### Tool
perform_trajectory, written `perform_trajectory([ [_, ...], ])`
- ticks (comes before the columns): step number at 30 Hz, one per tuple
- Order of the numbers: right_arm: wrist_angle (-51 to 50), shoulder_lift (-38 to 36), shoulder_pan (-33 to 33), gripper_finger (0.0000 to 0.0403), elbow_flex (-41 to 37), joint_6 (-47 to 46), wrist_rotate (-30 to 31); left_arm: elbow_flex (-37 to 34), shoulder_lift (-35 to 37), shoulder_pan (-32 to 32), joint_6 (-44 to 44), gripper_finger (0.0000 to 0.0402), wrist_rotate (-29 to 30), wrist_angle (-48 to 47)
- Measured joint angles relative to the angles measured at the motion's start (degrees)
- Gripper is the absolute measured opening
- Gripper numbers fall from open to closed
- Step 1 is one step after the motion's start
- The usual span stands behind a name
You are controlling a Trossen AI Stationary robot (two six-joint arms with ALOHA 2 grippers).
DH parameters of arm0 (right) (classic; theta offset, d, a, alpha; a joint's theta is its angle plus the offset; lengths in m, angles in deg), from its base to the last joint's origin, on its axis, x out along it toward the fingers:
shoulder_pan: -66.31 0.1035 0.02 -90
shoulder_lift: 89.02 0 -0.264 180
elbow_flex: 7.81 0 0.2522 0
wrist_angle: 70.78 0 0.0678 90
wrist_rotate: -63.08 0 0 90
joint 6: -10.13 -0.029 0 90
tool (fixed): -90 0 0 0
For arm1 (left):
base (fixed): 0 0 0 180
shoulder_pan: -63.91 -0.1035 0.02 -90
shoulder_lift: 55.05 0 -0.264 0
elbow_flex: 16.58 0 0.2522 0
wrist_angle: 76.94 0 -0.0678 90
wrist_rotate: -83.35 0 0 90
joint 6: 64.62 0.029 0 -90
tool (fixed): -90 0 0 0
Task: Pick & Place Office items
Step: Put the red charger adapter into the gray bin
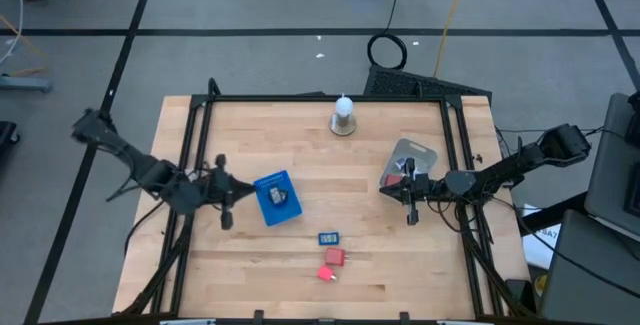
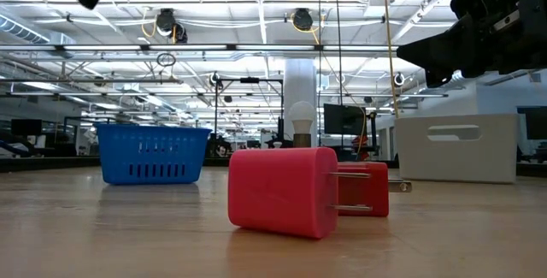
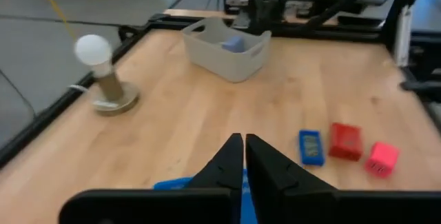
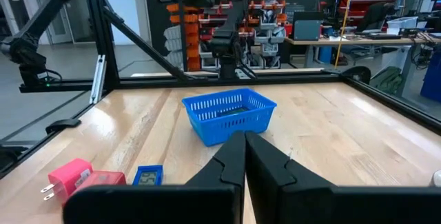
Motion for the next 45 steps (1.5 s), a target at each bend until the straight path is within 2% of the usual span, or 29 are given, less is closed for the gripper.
perform_trajectory([
  [4,0.00,0.00,-0.02,0.0000,0.00,0.02,-0.01,-5.37,6.93,0.60,0.91,0.0003,2.51,-0.16],
  [7,0.02,0.00,-0.01,0.0000,0.00,0.05,0.00,-10.85,12.49,-1.50,2.43,0.0008,1.52,4.03],
  [9,0.27,0.00,-0.02,0.0000,0.00,0.13,0.00,-15.12,16.10,-4.04,3.45,0.0006,-0.78,9.19],
  [14,0.90,0.00,-0.01,0.0000,0.00,0.05,-0.04,-24.40,23.28,-10.98,6.63,0.0004,-11.87,21.45],
  [19,0.98,0.00,-0.01,0.0000,0.00,0.04,-1.45,-30.20,31.13,-15.18,7.17,0.0004,-13.38,21.52],
  [24,1.88,0.00,0.00,0.0000,0.00,0.22,-5.37,-32.09,37.47,-18.03,7.50,0.0003,-17.25,18.93],
  [28,3.36,0.00,0.00,0.0000,0.00,0.46,-5.90,-32.09,39.69,-18.74,7.79,0.0003,-17.45,14.30],
  [32,2.66,-0.04,0.00,0.0000,0.89,0.43,-5.91,-32.09,39.71,-19.19,5.81,0.0005,-17.45,13.85],
  [35,-1.58,-0.03,0.25,0.0000,3.16,-0.85,-5.94,-32.09,39.65,-19.31,5.70,0.0015,-17.44,13.75],
  [38,-9.21,-0.08,2.31,0.0000,8.97,1.55,-5.94,-32.09,39.61,-19.31,5.69,0.0020,-17.42,13.72],
  [42,-28.36,1.95,6.40,0.0000,19.17,5.61,-4.50,-32.09,39.53,-19.31,4.16,0.0021,-17.45,13.74],
  [45,-38.17,5.89,9.12,0.0000,27.07,5.79,-2.74,-32.09,39.53,-19.29,3.76,0.0021,-17.45,13.74],
])
